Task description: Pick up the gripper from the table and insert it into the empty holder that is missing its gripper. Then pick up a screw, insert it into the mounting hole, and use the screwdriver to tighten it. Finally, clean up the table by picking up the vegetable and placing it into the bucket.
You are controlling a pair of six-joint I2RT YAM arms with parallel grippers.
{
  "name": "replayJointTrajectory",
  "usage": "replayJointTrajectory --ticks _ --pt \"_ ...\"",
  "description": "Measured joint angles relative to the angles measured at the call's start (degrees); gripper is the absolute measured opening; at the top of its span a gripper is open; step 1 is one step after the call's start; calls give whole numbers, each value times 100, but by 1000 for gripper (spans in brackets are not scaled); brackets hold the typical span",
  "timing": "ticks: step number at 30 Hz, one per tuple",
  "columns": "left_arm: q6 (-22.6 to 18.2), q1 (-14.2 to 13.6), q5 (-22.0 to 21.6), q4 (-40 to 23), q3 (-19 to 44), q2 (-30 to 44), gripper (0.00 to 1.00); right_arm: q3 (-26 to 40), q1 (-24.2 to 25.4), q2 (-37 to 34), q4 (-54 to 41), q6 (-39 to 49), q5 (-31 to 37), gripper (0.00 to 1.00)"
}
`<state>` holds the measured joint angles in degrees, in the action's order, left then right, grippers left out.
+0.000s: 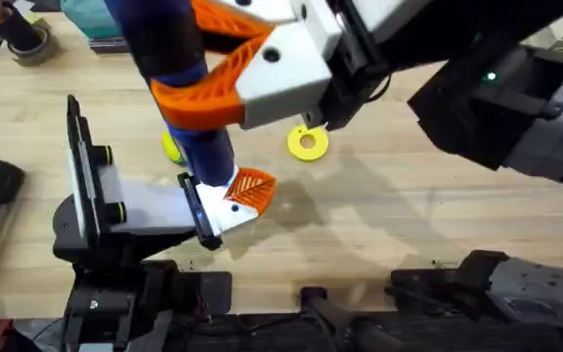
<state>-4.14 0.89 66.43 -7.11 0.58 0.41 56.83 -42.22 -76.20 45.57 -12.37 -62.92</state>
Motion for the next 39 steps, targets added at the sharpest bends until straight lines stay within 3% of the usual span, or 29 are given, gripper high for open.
replayJointTrajectory --ticks 39 --pt "0 0 0 0 0 2 4 -73 -127 -194 -189 614 -131 25"
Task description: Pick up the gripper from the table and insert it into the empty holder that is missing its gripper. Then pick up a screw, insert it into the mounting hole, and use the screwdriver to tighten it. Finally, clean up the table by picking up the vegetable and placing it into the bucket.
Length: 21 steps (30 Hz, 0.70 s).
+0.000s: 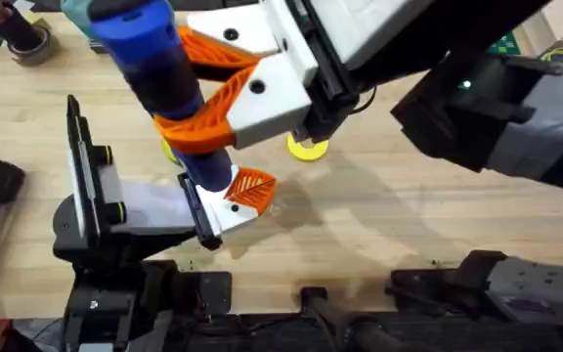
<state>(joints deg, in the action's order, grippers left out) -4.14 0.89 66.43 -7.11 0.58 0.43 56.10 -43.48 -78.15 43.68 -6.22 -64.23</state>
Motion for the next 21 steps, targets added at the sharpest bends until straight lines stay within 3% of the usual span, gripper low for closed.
replayJointTrajectory --ticks 21 --pt "0 0 0 0 0 -2 4 -112 15 -82 0 153 -16 24"
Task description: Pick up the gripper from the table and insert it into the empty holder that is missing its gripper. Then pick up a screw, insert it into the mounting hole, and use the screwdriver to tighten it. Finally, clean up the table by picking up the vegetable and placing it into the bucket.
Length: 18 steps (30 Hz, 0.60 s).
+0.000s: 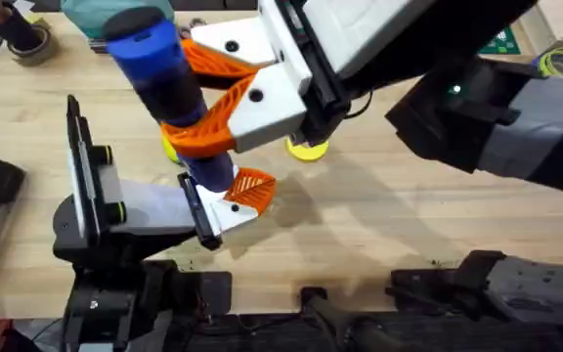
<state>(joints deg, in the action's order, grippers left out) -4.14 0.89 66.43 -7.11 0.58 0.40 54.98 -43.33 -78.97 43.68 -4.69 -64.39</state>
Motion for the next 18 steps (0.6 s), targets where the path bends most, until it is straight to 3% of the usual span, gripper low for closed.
replayJointTrajectory --ticks 18 --pt "0 0 0 0 0 0 4 0 0 -93 2 125 1 24"
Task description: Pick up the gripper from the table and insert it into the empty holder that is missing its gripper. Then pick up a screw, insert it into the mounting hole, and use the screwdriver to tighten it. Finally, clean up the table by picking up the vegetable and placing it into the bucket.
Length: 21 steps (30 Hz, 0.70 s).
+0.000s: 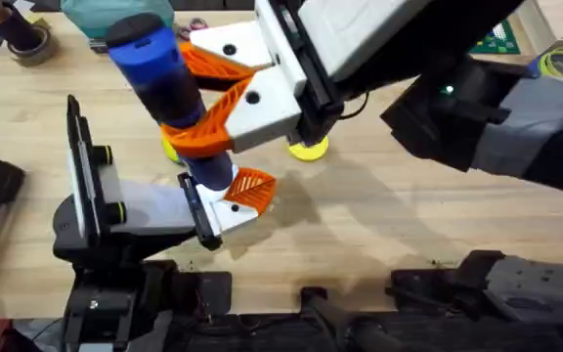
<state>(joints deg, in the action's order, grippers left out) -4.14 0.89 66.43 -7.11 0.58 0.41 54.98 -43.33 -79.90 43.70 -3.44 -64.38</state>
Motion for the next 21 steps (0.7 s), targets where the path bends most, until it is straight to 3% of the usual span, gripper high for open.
replayJointTrajectory --ticks 21 --pt "0 0 0 0 0 0 4 -2 76 0 2 50 0 24"
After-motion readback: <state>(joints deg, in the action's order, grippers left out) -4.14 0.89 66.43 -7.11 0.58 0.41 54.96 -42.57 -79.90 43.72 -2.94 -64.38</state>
